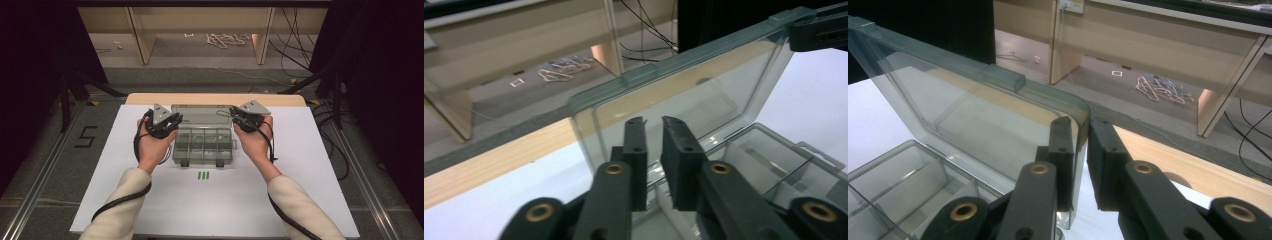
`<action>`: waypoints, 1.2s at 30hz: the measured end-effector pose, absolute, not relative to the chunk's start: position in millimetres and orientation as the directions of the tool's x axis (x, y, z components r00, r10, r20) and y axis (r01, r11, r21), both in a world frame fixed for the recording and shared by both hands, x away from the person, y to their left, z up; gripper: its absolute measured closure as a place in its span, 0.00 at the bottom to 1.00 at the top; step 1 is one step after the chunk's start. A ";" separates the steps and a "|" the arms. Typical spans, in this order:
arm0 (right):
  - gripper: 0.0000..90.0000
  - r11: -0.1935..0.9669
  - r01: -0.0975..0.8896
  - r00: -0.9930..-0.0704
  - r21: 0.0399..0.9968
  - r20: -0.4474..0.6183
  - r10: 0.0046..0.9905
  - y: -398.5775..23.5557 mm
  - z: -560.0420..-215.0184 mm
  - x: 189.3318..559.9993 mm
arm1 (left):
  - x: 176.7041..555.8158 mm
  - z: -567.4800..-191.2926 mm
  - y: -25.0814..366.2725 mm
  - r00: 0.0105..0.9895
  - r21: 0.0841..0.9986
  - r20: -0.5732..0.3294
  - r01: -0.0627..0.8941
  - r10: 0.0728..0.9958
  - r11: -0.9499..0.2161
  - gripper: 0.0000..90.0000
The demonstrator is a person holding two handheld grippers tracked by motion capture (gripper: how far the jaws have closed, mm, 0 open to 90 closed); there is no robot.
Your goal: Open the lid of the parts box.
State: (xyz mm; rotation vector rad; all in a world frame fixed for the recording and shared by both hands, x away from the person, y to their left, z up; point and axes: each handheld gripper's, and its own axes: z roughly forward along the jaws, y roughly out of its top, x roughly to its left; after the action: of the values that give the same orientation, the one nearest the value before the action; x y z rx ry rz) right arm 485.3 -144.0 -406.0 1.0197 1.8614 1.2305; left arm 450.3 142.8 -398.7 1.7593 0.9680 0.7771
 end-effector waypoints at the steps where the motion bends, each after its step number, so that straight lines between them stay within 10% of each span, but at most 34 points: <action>1: 0.91 0.248 0.241 -0.466 0.938 -0.112 0.877 -144.0 -406.0 485.3 | 449.6 -398.7 145.6 0.475 0.937 0.083 0.263 0.876 -0.231 0.84; 9: 0.91 0.240 0.254 -0.461 0.937 -0.101 0.882 -143.0 -405.9 483.9 | 462.5 -402.1 154.7 0.392 0.938 0.081 0.282 0.916 -0.204 0.76; 36: 0.92 0.239 0.263 -0.452 0.935 -0.099 0.887 -141.5 -404.6 491.7 | 490.7 -406.9 156.1 0.379 0.931 -0.018 0.343 0.925 -0.122 0.96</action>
State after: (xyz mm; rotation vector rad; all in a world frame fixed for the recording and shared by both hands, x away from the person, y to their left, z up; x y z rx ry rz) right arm 491.7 -141.5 -404.6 1.0525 1.8604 1.2191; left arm 490.7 156.1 -406.9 1.6713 1.1362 0.7543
